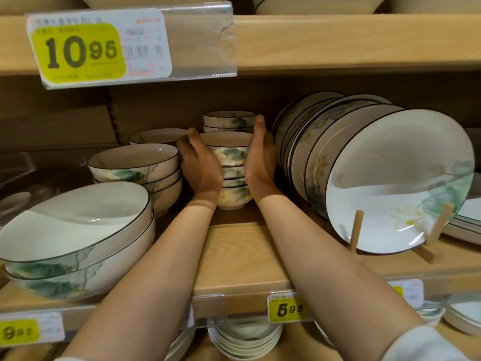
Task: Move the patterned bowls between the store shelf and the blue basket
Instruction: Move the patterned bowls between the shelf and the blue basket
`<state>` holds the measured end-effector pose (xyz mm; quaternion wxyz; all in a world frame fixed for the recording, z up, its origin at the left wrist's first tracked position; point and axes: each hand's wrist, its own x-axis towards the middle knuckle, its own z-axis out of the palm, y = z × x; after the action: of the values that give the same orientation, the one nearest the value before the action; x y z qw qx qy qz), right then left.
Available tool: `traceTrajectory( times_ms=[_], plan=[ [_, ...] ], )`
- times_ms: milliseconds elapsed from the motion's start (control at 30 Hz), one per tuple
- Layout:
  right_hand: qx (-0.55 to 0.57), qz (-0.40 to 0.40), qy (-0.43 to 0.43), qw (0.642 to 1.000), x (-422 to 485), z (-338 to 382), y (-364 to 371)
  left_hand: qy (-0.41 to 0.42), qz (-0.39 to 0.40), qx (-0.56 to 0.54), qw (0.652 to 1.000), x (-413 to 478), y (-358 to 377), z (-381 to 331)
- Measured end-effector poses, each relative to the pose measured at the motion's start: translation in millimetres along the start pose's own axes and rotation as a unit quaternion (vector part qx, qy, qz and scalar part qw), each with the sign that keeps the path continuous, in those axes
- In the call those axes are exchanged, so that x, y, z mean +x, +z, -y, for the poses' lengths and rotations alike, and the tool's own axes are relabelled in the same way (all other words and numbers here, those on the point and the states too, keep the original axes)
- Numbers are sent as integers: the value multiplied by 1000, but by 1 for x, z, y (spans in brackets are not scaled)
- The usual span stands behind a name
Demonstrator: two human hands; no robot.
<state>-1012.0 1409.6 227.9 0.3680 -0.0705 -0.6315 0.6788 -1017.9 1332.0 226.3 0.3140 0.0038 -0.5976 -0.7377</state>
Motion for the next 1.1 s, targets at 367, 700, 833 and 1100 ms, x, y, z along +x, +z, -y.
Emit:
traceTrajectory(
  times_ms=[367,700,833,1100],
  plan=[
    [62,26,29,997,-4,6,-1,-66,31,0,997,4,-5,-2],
    [46,6,11,999,-21,21,-13,-38,67,-23,997,-18,-23,-37],
    [53,6,26,998,-44,33,-27,-1,154,90,984,-47,-50,-61],
    [53,19,51,997,-134,57,-79,9,244,-63,968,-96,-127,-73]
  ],
)
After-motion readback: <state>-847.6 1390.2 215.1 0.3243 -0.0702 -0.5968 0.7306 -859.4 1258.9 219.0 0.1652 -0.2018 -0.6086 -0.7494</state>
